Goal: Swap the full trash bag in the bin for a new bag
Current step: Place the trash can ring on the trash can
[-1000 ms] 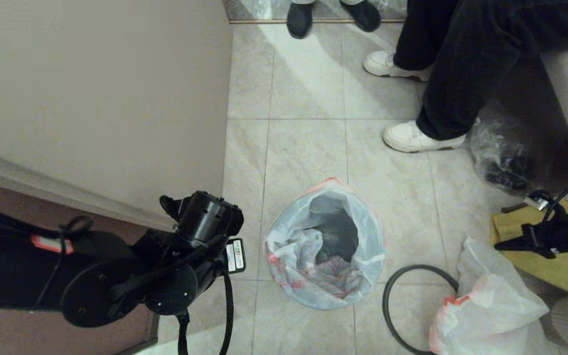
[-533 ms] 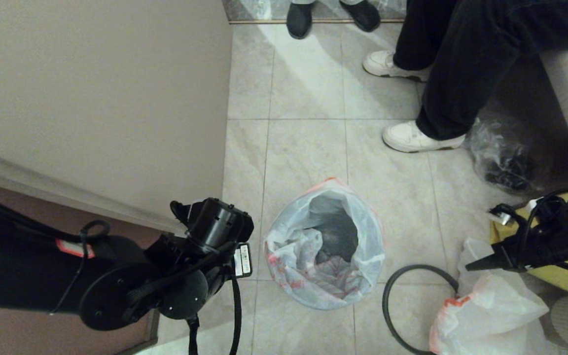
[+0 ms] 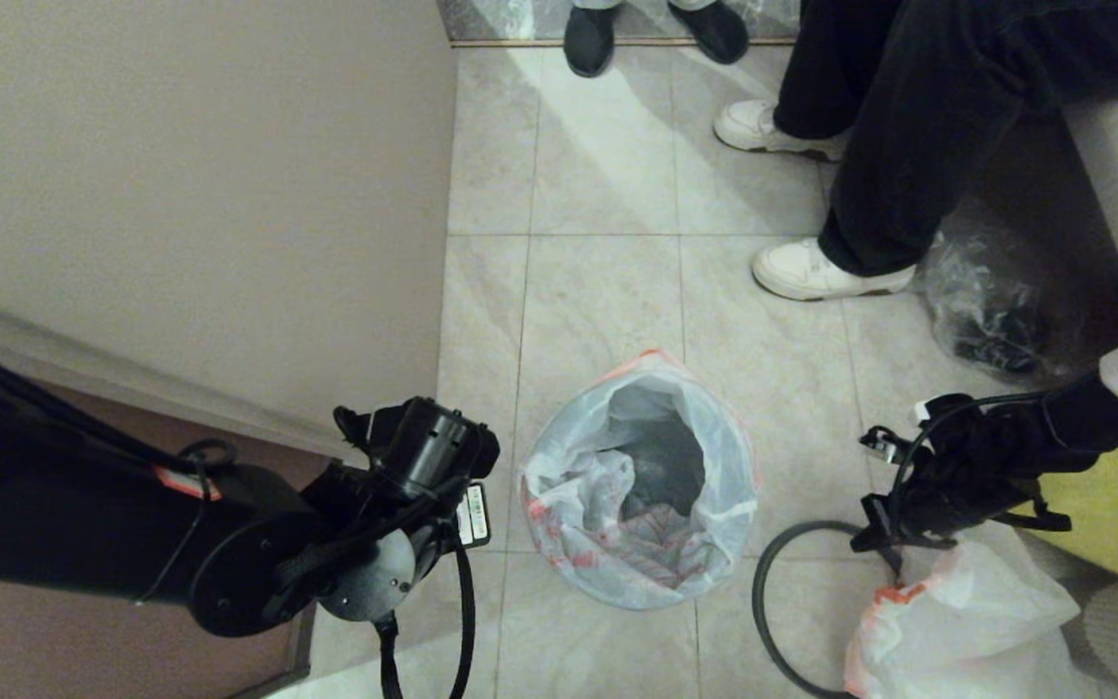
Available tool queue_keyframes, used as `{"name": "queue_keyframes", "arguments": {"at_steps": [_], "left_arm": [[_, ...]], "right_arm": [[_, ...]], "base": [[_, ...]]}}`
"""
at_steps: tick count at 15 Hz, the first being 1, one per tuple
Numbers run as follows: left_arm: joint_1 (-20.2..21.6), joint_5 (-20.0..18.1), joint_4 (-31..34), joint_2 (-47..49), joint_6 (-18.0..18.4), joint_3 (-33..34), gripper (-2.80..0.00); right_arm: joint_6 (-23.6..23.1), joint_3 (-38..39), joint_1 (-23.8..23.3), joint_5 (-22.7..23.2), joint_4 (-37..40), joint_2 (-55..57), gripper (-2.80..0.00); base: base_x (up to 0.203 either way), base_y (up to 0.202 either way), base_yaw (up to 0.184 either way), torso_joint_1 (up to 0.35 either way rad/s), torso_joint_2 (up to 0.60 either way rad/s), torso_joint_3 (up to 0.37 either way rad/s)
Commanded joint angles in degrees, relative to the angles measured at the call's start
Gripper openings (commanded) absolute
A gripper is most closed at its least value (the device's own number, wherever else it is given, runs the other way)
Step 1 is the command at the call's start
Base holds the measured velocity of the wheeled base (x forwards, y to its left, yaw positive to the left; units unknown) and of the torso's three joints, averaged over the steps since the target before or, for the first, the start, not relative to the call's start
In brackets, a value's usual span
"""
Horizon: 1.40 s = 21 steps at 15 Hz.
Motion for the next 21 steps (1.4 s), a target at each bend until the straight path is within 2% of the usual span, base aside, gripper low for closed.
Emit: {"name": "queue_keyframes", "arguments": {"at_steps": [1, 5, 7, 9, 10, 12, 17, 19, 21], "left_arm": [[0.3, 0.1, -0.8, 0.7, -0.2, 0.0, -2.80], [0.9, 0.3, -2.5, 1.2, -0.1, 0.7, -2.80], [1.8, 0.2, -2.5, 1.3, -0.1, 0.7, -2.80], [1.7, 0.3, -2.5, 1.3, 0.0, 0.7, -2.80], [1.9, 0.3, -2.5, 1.2, 0.0, 0.7, -2.80], [1.8, 0.3, -2.5, 1.2, -0.1, 0.8, -2.80], [1.9, 0.3, -2.6, 1.3, -0.1, 1.3, -2.80], [1.9, 0.3, -3.7, 1.4, 0.0, 1.4, -2.80], [1.9, 0.3, -4.5, 1.4, 0.1, 1.9, -2.80]], "right_arm": [[4.5, -2.7, 0.9, -6.1, -0.3, 6.5, -2.80], [14.1, -15.0, 0.7, -8.6, 1.3, 13.4, -2.80], [19.9, -23.4, 0.8, -12.2, 5.8, 16.5, -2.80], [25.5, -29.1, 1.7, -14.7, 13.5, 18.7, -2.80], [26.6, -29.7, 3.3, -17.0, 14.8, 19.6, 0.00], [30.2, -31.9, 5.6, -22.2, 16.3, 22.6, 0.00], [33.1, -35.4, 6.3, -23.4, 19.0, 24.9, 0.00], [33.7, -35.3, 6.1, -22.1, 18.9, 23.7, 0.00], [36.2, -35.3, 5.9, -16.0, 18.6, 21.1, 0.00]], "base": [[0.000, 0.000, 0.000, 0.000, 0.00, 0.000], [0.000, 0.000, 0.000, 0.000, 0.00, 0.000], [0.000, 0.000, 0.000, 0.000, 0.00, 0.000], [0.000, 0.000, 0.000, 0.000, 0.00, 0.000], [0.000, 0.000, 0.000, 0.000, 0.00, 0.000], [0.000, 0.000, 0.000, 0.000, 0.00, 0.000], [0.000, 0.000, 0.000, 0.000, 0.00, 0.000], [0.000, 0.000, 0.000, 0.000, 0.00, 0.000], [0.000, 0.000, 0.000, 0.000, 0.00, 0.000]]}}
